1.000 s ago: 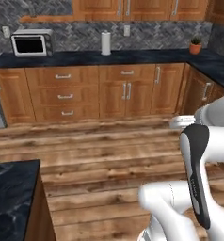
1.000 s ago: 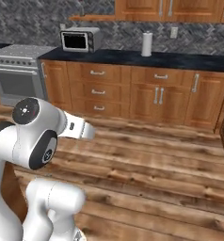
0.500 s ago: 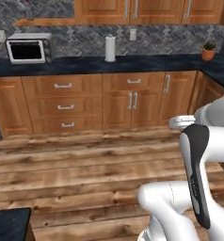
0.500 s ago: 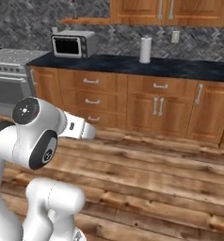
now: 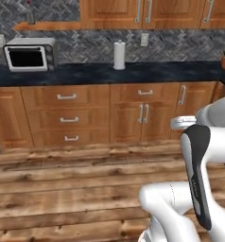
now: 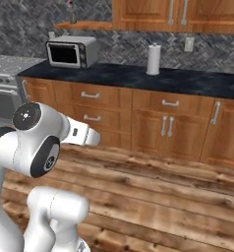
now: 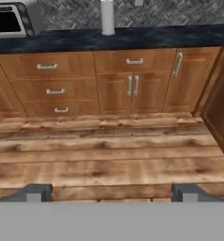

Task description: Get the candle and the liquor from the cabinet and move them to the dining counter.

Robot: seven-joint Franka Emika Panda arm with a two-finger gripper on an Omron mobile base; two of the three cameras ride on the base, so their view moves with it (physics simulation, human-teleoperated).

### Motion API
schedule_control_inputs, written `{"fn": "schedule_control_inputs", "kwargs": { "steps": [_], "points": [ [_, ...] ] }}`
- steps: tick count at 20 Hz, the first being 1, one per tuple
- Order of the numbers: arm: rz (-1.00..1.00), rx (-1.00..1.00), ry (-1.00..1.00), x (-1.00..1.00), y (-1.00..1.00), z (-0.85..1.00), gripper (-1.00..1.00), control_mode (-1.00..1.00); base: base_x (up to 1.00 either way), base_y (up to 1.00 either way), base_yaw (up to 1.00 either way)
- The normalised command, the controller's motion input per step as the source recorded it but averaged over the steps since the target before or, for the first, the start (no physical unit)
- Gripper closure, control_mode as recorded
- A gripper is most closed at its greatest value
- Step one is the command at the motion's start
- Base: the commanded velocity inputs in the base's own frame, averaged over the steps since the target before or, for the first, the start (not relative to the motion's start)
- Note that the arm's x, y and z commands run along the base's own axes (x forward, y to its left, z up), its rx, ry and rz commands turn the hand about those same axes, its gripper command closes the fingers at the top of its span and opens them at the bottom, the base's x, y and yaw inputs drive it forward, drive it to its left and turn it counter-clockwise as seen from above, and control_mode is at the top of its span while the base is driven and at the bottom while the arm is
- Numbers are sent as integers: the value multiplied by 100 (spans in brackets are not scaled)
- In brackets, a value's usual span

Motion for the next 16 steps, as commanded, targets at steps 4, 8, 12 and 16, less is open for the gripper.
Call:
{"fn": "schedule_control_inputs", "kwargs": {
  "steps": [4, 8, 12, 16],
  "points": [
    [0, 0, 0, 0, 0, 0, -100, 100, 87, 0, 17],
    [0, 0, 0, 0, 0, 0, -100, 100, 80, 0, 26],
    [0, 0, 0, 0, 0, 0, -100, 100, 75, 0, 32],
    [0, 0, 0, 0, 0, 0, -100, 100, 76, 3, 37]
  ]
}}
